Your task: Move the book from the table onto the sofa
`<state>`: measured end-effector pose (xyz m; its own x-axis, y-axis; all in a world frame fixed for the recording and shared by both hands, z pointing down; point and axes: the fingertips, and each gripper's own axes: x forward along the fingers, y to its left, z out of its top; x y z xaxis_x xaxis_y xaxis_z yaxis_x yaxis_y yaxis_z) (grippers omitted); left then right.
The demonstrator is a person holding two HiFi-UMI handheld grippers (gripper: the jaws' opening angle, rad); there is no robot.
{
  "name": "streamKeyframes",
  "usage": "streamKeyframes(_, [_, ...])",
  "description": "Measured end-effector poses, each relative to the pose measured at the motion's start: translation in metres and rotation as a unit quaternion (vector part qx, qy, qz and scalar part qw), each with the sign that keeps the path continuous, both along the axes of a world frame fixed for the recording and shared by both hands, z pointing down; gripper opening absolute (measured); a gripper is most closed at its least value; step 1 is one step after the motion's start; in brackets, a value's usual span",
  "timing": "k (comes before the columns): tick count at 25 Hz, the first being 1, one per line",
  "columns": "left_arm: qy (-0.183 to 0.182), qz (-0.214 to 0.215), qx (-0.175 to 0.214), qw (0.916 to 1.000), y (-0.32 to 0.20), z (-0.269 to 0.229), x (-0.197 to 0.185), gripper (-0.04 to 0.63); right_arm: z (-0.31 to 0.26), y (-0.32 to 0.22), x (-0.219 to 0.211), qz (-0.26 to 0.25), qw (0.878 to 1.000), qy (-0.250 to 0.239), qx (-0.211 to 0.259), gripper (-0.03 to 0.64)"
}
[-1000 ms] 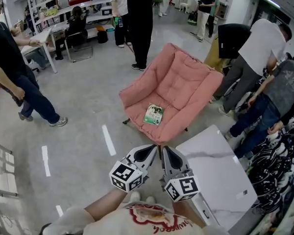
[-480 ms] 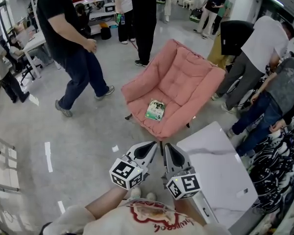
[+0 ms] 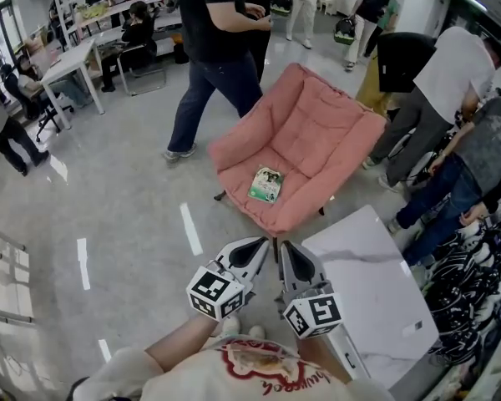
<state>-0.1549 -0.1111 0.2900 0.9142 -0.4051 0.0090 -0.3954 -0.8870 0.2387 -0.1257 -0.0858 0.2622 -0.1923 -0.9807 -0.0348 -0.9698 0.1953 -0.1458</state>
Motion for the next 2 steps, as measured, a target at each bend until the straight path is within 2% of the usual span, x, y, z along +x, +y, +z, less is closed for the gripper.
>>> streamKeyframes(2, [0.002,-0.001,0.0,1.0,-0.0023,-0.0019,-0.0015,0.005,-0.0027,-0.0021,-0.0018,-0.002,1.0,0.003,0.002,0.0])
